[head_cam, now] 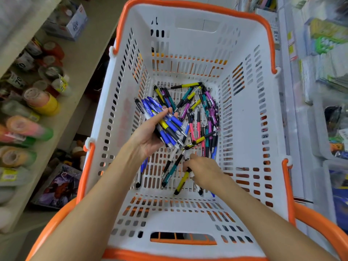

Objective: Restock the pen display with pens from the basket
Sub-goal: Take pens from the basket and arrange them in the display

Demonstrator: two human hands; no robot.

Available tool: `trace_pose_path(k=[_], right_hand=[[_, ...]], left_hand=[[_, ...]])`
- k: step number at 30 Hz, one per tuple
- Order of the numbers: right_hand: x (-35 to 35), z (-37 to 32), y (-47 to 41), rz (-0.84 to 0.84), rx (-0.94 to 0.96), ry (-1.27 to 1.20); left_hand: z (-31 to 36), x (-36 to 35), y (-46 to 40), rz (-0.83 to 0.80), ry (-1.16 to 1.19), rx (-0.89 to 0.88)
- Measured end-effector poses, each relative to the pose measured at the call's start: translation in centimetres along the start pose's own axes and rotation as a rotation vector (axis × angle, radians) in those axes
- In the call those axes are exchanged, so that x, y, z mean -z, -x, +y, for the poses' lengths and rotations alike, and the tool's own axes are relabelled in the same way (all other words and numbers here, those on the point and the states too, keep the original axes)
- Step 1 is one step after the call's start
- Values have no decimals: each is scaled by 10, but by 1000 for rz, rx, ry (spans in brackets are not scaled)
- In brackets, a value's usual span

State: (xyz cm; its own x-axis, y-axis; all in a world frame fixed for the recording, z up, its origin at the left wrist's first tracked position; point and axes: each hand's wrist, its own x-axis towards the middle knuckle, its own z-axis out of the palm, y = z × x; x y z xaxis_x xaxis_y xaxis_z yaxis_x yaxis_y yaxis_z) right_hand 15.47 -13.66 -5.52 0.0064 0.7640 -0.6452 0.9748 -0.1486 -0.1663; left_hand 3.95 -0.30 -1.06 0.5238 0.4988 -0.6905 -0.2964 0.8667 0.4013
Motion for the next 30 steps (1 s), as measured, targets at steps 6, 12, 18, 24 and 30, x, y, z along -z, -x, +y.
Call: trace_pose_path(k=[6, 12, 18, 24, 30], right_hand=[[-4, 6, -7, 44, -6, -66], [28, 9, -7, -14, -307, -1038], [68, 8, 15, 224, -171, -1491], [73, 8, 20, 457, -116, -1359], [67, 2, 13, 598, -111, -1254]], left_hand=[[0, -1, 3, -21, -31, 38], [4, 7, -2, -50, -188, -16], [0, 8, -2, -29, -368, 67], [-5, 0, 5, -101, -463, 126], [-3, 0, 8, -231, -388, 149]])
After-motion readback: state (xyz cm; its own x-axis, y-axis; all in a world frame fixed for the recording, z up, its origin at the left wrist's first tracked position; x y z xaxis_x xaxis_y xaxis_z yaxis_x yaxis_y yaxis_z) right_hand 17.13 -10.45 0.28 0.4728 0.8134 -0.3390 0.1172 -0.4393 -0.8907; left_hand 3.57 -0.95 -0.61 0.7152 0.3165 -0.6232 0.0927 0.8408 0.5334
